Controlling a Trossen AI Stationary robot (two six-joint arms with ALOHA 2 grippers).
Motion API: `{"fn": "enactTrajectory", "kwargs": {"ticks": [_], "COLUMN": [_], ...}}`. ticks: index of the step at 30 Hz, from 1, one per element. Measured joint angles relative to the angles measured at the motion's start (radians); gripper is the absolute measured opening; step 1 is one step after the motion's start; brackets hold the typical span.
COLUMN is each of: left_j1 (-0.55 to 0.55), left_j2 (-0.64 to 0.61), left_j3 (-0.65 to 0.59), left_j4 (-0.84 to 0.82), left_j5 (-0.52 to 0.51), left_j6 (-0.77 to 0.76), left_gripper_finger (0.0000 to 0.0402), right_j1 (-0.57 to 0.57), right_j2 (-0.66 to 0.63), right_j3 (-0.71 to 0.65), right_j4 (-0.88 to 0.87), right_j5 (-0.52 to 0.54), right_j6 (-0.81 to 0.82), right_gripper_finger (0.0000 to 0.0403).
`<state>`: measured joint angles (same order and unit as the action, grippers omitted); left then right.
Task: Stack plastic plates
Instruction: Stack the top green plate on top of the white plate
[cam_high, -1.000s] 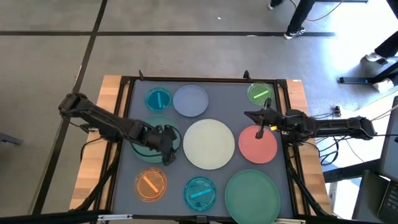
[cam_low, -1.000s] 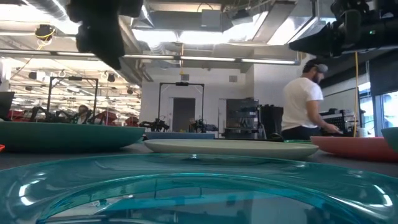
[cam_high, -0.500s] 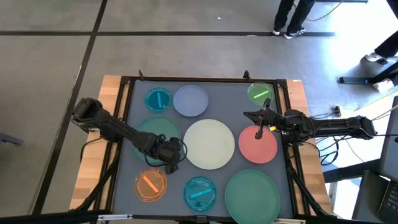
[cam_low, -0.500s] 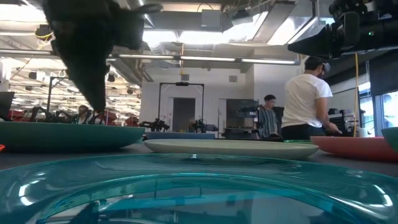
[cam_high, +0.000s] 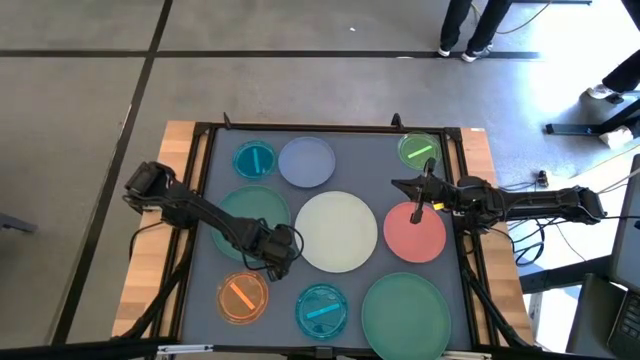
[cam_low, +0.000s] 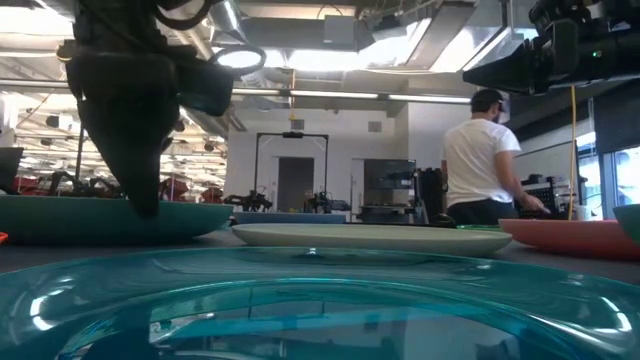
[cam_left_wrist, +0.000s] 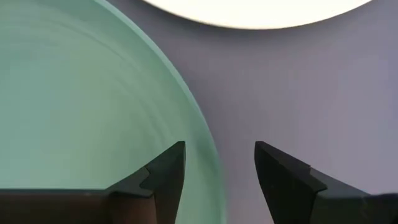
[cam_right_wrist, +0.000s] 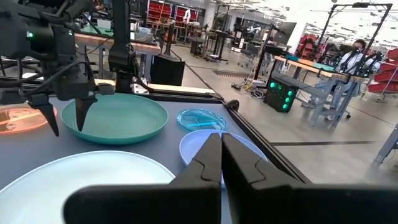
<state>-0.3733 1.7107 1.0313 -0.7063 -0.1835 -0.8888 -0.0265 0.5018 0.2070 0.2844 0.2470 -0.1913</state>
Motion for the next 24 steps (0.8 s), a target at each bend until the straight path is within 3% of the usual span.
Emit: {"fn": "enactTrajectory", "kwargs": {"ticks": [8, 24], "left_j1": [0.0, 0.001], "left_j2": [0.02, 0.02], "left_j3": [-0.001, -0.001], "left_j4": [-0.005, -0.006], "left_j5": [-0.006, -0.012], "left_j6": [0.006, 0.016], "left_gripper_finger": [0.0172, 0.0043], "right_j1": [0.0, 0.0], "right_j2": [0.0, 0.0], "right_j3": [0.0, 0.0], "right_j4": [0.0, -0.005], "right_j5": [0.0, 0.0], "right_j6": [0.0, 0.0], "right_gripper_finger": [0.0002, 0.0002]}}
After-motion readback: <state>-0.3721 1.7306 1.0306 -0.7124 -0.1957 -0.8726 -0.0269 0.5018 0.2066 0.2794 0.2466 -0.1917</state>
